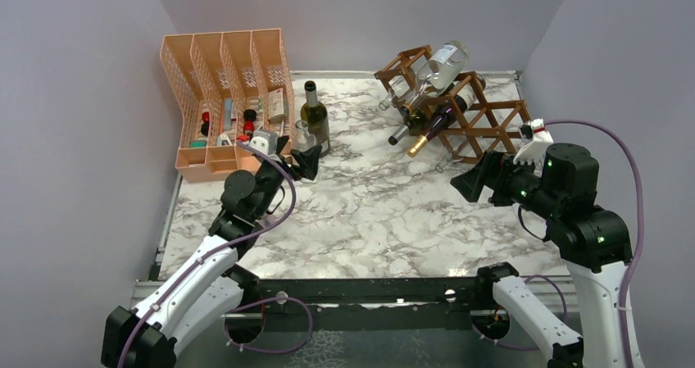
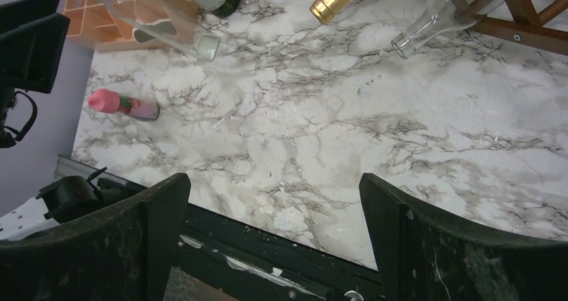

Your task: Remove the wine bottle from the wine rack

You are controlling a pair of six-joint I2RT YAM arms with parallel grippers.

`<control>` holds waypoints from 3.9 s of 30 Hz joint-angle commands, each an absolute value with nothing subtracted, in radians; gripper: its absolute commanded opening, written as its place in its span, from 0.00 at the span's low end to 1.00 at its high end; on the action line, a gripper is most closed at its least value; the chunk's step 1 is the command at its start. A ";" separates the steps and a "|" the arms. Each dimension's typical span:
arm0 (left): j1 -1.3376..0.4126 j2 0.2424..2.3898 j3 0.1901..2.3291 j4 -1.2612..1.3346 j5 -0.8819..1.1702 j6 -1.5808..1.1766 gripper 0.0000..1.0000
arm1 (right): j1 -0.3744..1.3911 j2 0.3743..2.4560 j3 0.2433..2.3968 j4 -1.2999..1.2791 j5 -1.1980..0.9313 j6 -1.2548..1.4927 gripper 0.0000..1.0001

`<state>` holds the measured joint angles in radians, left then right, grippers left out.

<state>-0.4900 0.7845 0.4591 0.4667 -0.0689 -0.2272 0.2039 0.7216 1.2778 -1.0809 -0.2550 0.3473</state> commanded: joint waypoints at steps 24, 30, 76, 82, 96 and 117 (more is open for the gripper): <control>-0.674 0.909 0.769 0.279 0.337 0.047 0.96 | 0.207 1.033 1.155 -0.591 -0.343 0.565 1.00; -0.678 0.949 0.828 0.321 0.004 0.062 0.97 | 0.211 1.189 1.172 -0.480 -0.285 0.700 1.00; -0.655 0.757 0.611 0.476 0.000 0.044 0.94 | 0.336 1.711 1.338 -0.092 0.170 1.072 0.74; -0.655 0.757 0.608 0.476 -0.002 0.044 0.94 | 0.334 1.718 1.349 -0.084 0.184 1.078 0.69; -0.641 0.765 0.610 0.476 0.008 0.038 0.93 | 0.334 1.721 1.356 -0.052 0.187 1.147 0.49; -0.641 0.782 0.609 0.476 0.026 0.033 0.92 | 0.334 1.619 1.216 0.095 0.161 1.114 0.31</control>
<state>-0.6472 0.7792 0.6132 0.4477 0.0105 0.0456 0.3260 1.6958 1.2545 -0.0132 0.1459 1.2293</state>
